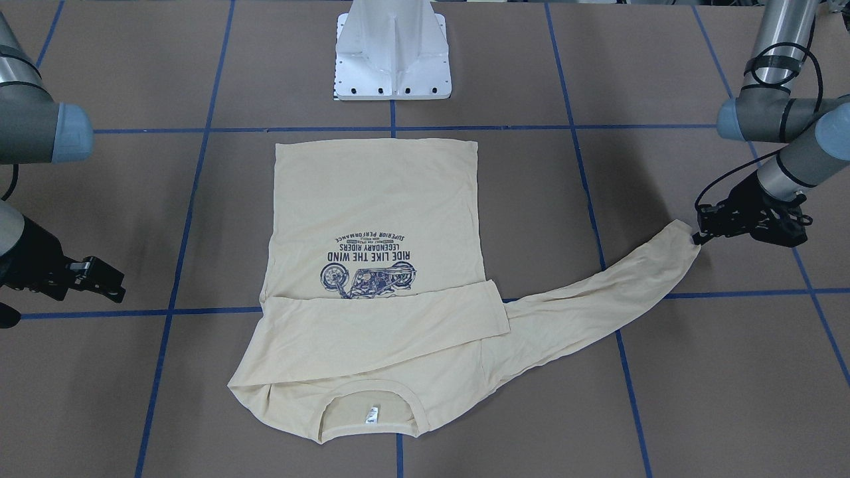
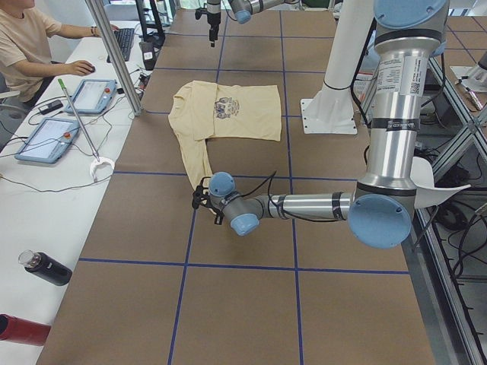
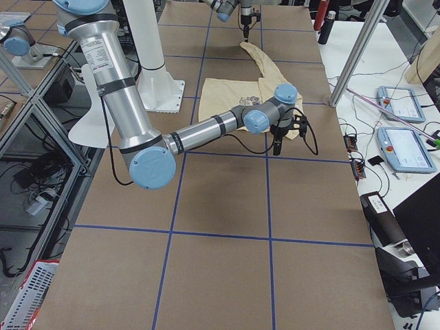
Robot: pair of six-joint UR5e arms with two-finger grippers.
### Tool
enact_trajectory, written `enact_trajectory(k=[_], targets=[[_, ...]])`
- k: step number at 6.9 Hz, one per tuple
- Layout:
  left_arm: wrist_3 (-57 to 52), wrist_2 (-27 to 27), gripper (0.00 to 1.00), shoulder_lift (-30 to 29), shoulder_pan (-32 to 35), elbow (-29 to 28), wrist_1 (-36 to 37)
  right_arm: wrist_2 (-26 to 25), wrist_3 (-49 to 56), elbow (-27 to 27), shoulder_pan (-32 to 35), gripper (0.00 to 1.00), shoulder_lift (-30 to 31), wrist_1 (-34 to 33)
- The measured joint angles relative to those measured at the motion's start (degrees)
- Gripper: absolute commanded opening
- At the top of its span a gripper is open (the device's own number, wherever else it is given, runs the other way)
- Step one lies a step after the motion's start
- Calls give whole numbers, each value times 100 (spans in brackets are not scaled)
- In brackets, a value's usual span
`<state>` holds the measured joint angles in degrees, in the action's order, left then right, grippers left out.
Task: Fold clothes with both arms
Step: 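Carry the sleeve with the left gripper across the shirt toward the collar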
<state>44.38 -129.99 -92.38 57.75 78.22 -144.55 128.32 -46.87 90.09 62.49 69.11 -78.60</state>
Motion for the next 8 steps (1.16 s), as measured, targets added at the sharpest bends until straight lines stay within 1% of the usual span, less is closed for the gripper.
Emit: enact_trajectory(k=[1,2,4,5,6,8], targets=[[6,-5,0,24,3,97,-6,0,1,0,0,96,3,1],[21,-46,0,50,21,359,41,0,2,0,0,96,5,2],[104,-116,0,22,50,1158,431,-6,2,0,2,96,6,8],[300,-95,0,-227,40,1483,879,-6,4,0,5,96,23,15],[603,-74,0,-718,25,1618,1369,-6,8,-2,7,96,53,27],[1256,-11,0,-1835,-182,1545,2203,-24,19,-34,6,96,87,46]])
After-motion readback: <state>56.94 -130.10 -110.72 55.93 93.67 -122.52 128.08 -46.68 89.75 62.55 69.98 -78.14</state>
